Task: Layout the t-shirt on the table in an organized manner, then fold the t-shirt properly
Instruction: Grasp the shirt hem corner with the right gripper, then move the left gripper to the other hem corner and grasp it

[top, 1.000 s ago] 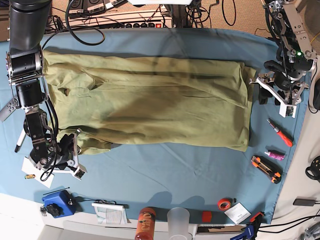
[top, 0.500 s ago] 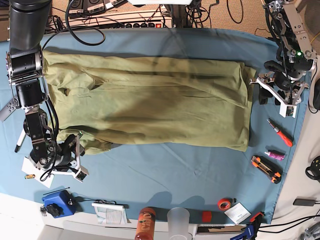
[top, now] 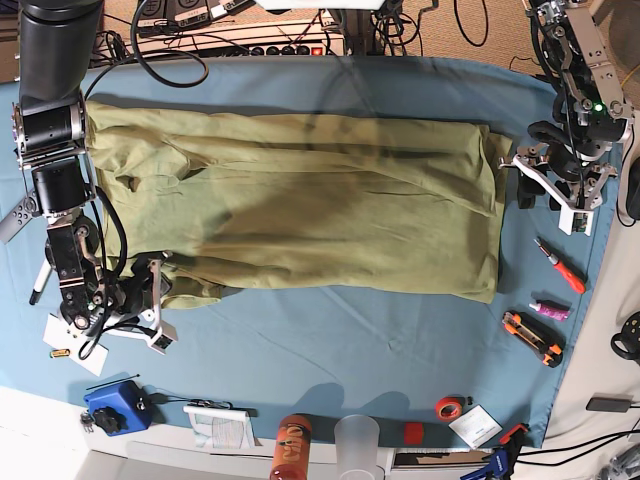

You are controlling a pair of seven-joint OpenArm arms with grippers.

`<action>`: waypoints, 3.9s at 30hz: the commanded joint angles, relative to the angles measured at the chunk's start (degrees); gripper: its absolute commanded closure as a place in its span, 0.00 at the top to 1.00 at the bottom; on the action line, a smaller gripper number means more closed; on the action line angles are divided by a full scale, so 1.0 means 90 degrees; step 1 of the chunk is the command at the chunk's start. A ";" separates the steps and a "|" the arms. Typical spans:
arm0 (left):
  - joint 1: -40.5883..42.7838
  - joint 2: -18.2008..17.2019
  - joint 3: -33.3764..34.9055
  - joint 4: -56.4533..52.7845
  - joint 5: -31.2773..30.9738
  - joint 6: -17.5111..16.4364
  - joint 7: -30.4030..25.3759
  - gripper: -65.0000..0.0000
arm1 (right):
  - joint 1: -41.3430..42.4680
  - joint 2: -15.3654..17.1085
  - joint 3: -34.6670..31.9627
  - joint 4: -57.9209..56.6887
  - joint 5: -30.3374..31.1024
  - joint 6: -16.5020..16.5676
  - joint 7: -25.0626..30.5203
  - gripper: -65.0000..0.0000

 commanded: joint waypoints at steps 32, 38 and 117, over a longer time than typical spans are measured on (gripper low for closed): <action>-0.0051 -0.0053 -0.0012 0.0100 -0.0619 -0.0053 -0.0253 0.49 | -0.0002 -0.0136 0.2922 -0.1661 -0.0680 -0.0035 0.2130 0.38; -0.0053 -0.0056 -0.0012 0.0100 -0.0401 -0.0049 -0.0240 0.49 | -0.0005 -0.0126 0.2975 -0.1654 -0.0639 -0.0035 0.1865 0.38; -0.4408 -0.0253 0.1559 -0.5797 -0.0707 0.0148 0.0440 0.00 | -0.0517 -0.0631 0.3101 -0.1231 -0.1144 -0.0294 0.1948 0.00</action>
